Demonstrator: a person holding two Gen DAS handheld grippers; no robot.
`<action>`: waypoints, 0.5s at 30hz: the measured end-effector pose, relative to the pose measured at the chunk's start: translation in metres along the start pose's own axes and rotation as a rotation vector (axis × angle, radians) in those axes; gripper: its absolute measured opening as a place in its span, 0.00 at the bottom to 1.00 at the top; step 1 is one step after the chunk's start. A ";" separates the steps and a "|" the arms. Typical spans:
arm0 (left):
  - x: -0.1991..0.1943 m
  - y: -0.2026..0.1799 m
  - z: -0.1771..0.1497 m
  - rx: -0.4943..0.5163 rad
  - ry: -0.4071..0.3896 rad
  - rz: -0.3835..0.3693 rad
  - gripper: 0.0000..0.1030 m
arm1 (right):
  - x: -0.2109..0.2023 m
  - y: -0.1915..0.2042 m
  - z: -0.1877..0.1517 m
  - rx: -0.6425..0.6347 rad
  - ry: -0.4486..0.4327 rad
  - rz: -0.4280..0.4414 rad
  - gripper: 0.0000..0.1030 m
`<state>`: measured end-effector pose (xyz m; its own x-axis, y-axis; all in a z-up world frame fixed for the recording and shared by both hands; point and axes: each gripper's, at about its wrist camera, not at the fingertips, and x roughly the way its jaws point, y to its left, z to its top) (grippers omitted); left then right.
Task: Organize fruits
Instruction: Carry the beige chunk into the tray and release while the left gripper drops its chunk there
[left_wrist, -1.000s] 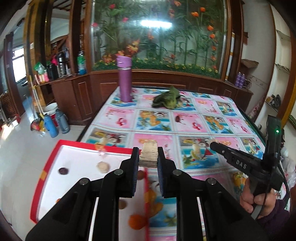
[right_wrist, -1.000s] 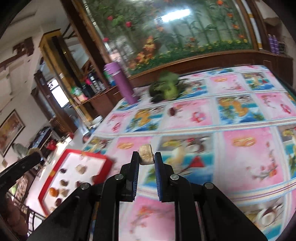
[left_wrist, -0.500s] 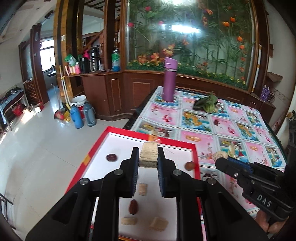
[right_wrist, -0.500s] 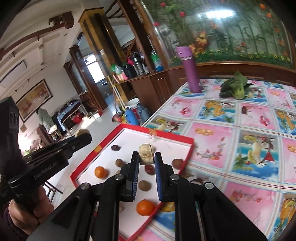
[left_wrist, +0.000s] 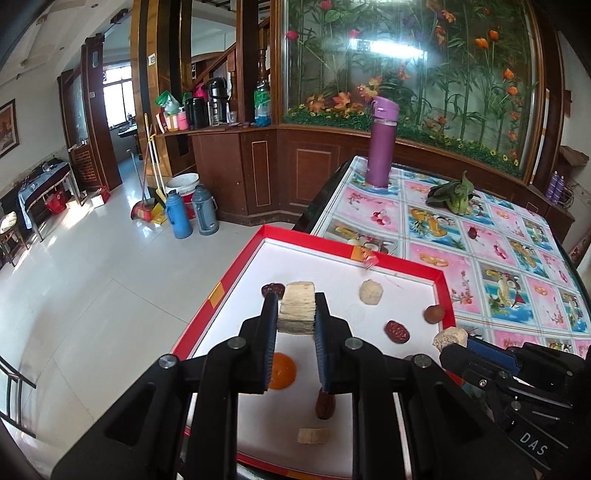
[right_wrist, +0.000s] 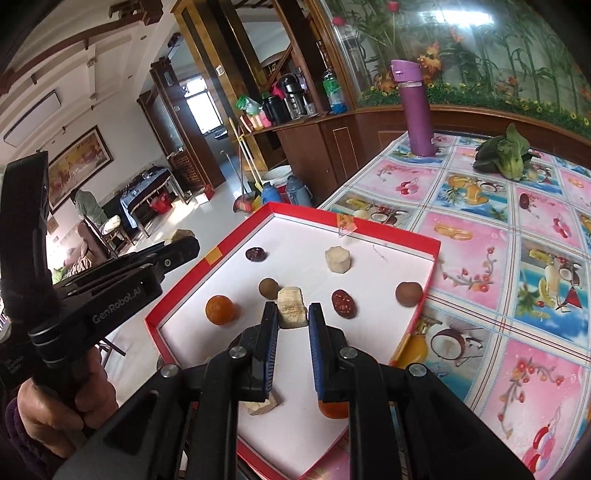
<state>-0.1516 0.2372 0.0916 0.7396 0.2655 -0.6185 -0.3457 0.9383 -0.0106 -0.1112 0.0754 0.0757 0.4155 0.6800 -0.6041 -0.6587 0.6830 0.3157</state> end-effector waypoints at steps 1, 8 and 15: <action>0.002 0.001 -0.001 -0.001 0.006 0.003 0.20 | 0.001 0.002 0.000 -0.004 0.004 -0.002 0.14; 0.013 0.010 -0.010 -0.001 0.037 0.027 0.20 | 0.016 0.012 -0.007 -0.023 0.044 -0.005 0.14; 0.023 0.016 -0.019 0.008 0.069 0.051 0.20 | 0.032 0.015 -0.012 -0.028 0.076 -0.032 0.14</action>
<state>-0.1509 0.2537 0.0619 0.6794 0.2975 -0.6708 -0.3769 0.9258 0.0288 -0.1153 0.1039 0.0525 0.3883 0.6348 -0.6680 -0.6636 0.6956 0.2753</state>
